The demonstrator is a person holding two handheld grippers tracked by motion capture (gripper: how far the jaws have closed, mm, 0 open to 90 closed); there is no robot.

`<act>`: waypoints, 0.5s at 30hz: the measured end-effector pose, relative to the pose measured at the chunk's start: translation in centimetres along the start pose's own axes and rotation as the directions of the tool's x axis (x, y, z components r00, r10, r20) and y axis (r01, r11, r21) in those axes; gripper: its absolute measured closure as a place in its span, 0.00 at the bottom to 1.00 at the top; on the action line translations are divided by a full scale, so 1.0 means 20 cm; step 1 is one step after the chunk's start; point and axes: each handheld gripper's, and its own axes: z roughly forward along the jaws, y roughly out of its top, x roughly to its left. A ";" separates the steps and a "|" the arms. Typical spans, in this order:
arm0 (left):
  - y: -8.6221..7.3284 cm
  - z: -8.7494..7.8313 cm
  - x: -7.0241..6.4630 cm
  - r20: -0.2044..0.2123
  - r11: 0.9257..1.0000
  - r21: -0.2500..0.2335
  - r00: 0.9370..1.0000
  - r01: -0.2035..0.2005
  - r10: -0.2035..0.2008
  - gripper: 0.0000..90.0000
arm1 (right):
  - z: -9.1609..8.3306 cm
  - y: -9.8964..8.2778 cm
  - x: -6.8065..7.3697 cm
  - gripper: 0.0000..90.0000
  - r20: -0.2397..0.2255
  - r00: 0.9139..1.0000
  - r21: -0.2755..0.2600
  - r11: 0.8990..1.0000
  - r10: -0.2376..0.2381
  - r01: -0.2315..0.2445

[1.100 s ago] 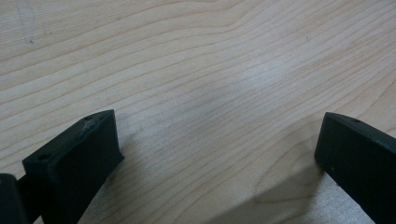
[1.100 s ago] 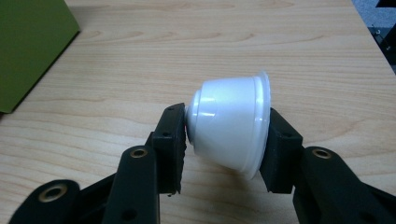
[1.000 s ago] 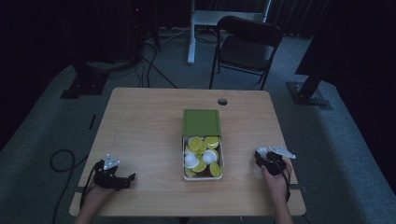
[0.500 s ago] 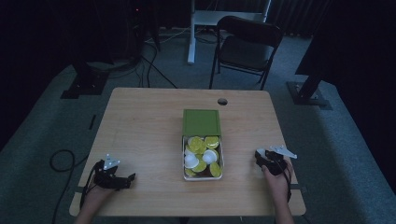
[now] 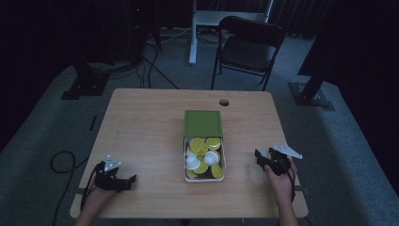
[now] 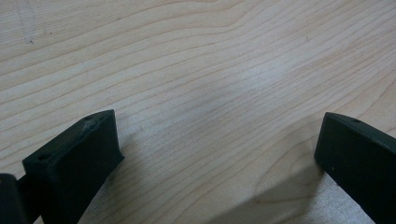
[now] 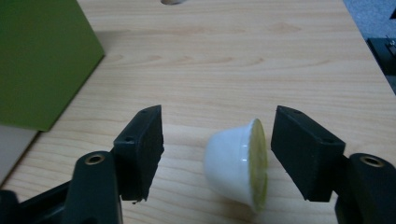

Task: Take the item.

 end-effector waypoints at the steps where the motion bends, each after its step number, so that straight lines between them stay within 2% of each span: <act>1: 0.00 0.00 0.00 0.000 1.000 0.000 1.000 0.000 0.000 0.00 | 0.00 0.01 0.01 0.36 -0.006 1.000 -0.003 1.000 -0.005 0.005; 8: 0.00 0.00 0.00 0.000 1.000 -0.001 1.000 0.001 -0.001 0.00 | -0.01 0.03 0.05 0.29 -0.031 0.999 -0.028 0.999 -0.025 0.024; 15: 0.00 0.00 0.00 0.000 1.000 0.000 1.000 0.000 0.000 0.00 | -0.01 0.04 0.11 0.23 -0.107 0.993 -0.034 0.998 -0.057 0.054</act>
